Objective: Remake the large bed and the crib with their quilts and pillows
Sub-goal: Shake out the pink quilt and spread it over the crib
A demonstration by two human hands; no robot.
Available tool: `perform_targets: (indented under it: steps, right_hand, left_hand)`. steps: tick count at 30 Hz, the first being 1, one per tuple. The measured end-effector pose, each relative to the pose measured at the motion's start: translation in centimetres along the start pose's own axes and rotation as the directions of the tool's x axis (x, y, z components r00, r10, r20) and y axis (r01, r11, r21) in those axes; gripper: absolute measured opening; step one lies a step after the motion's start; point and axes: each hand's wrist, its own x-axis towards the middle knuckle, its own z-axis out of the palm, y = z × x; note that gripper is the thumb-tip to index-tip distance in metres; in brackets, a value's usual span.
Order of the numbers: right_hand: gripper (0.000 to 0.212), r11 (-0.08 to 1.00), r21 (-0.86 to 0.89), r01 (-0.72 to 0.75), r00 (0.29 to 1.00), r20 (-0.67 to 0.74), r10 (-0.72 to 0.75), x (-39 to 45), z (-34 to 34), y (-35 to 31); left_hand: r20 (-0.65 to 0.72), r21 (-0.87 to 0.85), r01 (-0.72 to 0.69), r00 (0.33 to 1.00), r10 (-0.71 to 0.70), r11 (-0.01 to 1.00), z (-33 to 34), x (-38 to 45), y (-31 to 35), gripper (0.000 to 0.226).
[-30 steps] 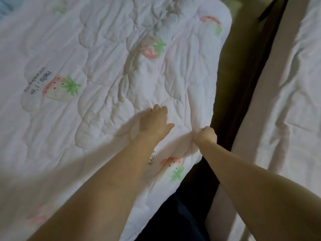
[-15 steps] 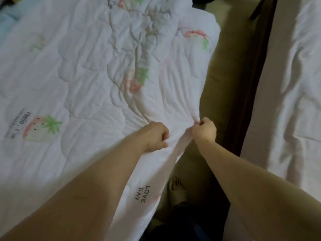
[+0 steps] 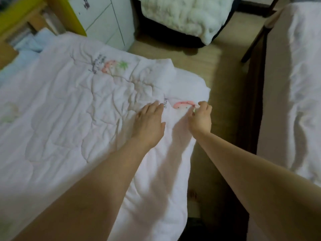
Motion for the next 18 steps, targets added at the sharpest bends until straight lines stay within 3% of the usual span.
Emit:
perform_targets:
  steps: [4,8,13,14,16,18]
  right_hand:
    - [0.036,0.995,-0.080,0.053,0.992,0.121,-0.043,8.7,-0.6,-1.8]
    - [0.035,0.990,-0.142,0.004,0.935,0.351,0.047,14.1,-1.3,-2.1]
    - [0.013,0.963,-0.139,0.231,0.907,0.389,-0.161,16.3,-2.5,-1.2]
    - [0.014,0.972,-0.126,0.199,0.930,0.337,-0.147,16.7,-2.9,-0.9]
    - [0.015,0.995,-0.102,-0.001,0.982,0.187,0.020,17.6,-4.1,0.3]
    - [0.014,0.967,-0.155,-0.201,0.969,0.112,0.219,18.0,-4.9,2.1]
  left_hand:
    - [0.013,0.063,-0.003,1.000,0.002,0.998,0.2,9.0,1.1,0.066]
    - [0.015,0.095,0.156,0.987,-0.158,0.983,0.4,15.2,1.6,0.075]
    - [0.017,0.209,0.183,0.982,-0.190,0.961,1.0,18.5,2.0,0.072]
    - [0.016,0.207,0.190,0.980,-0.197,0.960,1.1,19.0,2.2,0.071]
    - [0.025,0.166,0.212,0.975,-0.219,0.963,0.8,19.8,2.8,0.068]
    - [0.029,0.112,0.218,0.974,-0.223,0.969,0.7,20.8,3.3,0.065]
